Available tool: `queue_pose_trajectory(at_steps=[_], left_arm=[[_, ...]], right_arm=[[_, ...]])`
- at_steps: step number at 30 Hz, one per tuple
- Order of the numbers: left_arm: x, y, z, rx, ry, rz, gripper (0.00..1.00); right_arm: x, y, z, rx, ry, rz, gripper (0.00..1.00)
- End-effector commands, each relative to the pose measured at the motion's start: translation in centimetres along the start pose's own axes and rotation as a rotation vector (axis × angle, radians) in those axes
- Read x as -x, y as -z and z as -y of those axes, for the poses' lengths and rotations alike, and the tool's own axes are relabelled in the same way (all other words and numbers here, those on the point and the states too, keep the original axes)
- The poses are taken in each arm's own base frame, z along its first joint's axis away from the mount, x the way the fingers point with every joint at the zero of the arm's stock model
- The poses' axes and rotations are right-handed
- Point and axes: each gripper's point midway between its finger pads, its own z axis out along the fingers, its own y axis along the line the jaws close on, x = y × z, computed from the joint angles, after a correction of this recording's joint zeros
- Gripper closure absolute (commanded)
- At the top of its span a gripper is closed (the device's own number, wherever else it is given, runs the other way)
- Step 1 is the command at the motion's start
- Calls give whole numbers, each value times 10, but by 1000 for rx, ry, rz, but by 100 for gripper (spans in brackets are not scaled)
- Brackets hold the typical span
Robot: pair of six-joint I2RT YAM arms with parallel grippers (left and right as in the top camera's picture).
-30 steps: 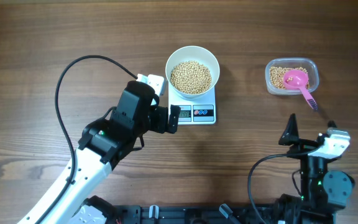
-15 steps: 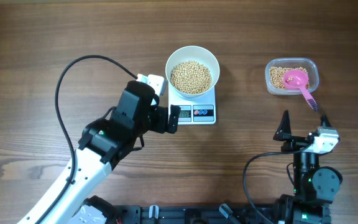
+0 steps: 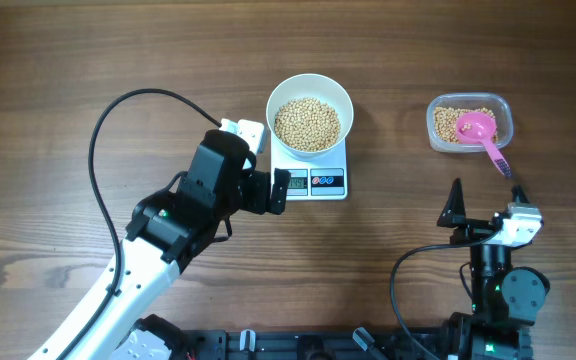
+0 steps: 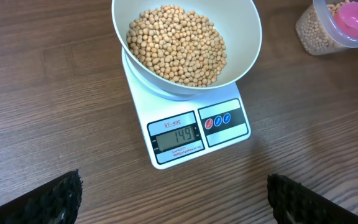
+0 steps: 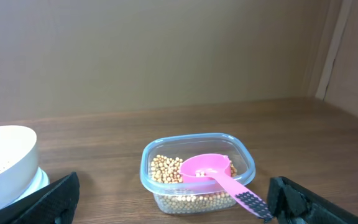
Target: Scoop item into bowl and weigh 150g on scale
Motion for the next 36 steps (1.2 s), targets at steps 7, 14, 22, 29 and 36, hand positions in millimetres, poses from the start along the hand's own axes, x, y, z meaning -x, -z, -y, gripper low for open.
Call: queue_pose_trajectory(at_steps=[7,14,22,29,36], left_arm=[[5,1,5,-15,-5,8,0],[5,1,5,-15,-5,8,0],[5,1,5,-15,-5,9,0],[5,1,5,-15,-5,9,0],[5,1,5,-15,-5,9,0]], right_arm=[[1,1,-4,20,-55,9,0],[1,1,-7,35,19,9,0],[0,1,-28,117,116,12,0],[0,1,-27,113,116,12,0],[0,1,-27,113,118,12,0]])
